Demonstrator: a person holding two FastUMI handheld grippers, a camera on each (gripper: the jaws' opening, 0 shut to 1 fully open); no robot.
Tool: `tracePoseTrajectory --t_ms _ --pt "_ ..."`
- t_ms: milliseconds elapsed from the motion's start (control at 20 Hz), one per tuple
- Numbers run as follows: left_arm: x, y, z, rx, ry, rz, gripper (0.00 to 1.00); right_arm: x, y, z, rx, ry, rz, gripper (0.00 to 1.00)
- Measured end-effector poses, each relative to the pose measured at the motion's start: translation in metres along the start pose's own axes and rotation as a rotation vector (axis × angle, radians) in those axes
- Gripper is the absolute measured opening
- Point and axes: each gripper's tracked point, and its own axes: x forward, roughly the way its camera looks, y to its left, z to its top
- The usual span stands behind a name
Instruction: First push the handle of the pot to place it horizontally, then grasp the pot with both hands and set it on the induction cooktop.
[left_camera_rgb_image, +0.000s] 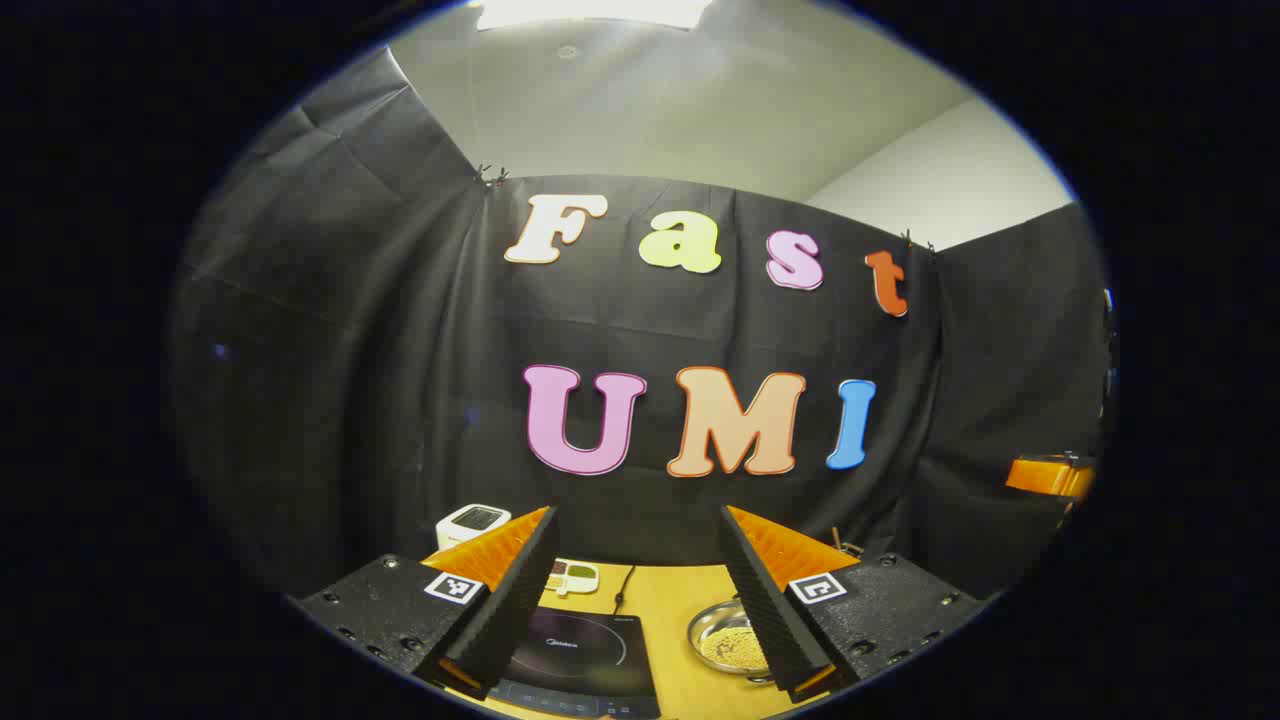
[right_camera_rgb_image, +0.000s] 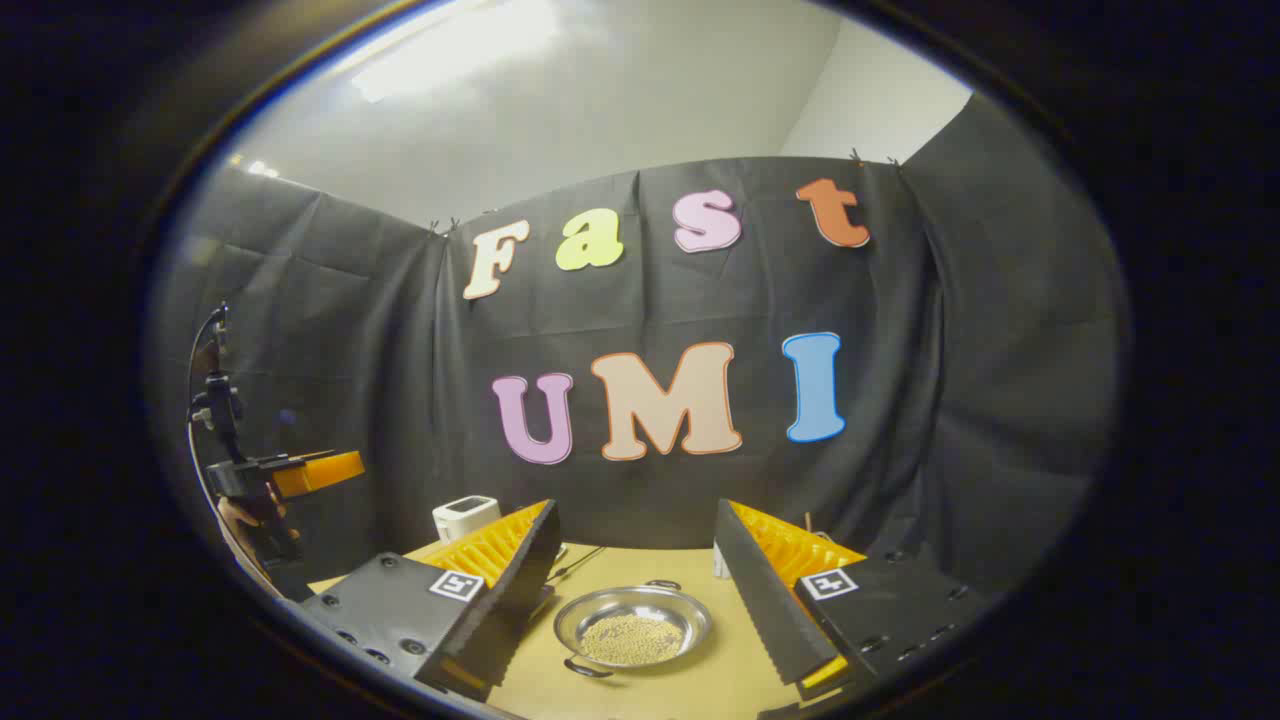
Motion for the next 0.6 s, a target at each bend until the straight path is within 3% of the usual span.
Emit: tracePoseTrajectory --t_ms 350,500,550,600 --pt "0.022 0.008 -0.001 0.026 -0.003 0.033 0.92 0.054 -0.003 -0.03 0.083 0.061 0.06 0.96" --pt "0.026 0.013 -0.001 0.043 -0.001 0.055 0.99 0.063 -0.003 -0.039 0.093 0.07 0.065 0.91" --pt "0.026 0.015 -0.001 0.051 -0.002 0.06 0.96 0.063 -0.001 -0.04 0.093 0.073 0.068 0.95" --pt "0.025 0.015 -0.001 0.056 -0.001 0.062 0.92 0.064 -0.001 -0.04 0.092 0.074 0.067 0.91"
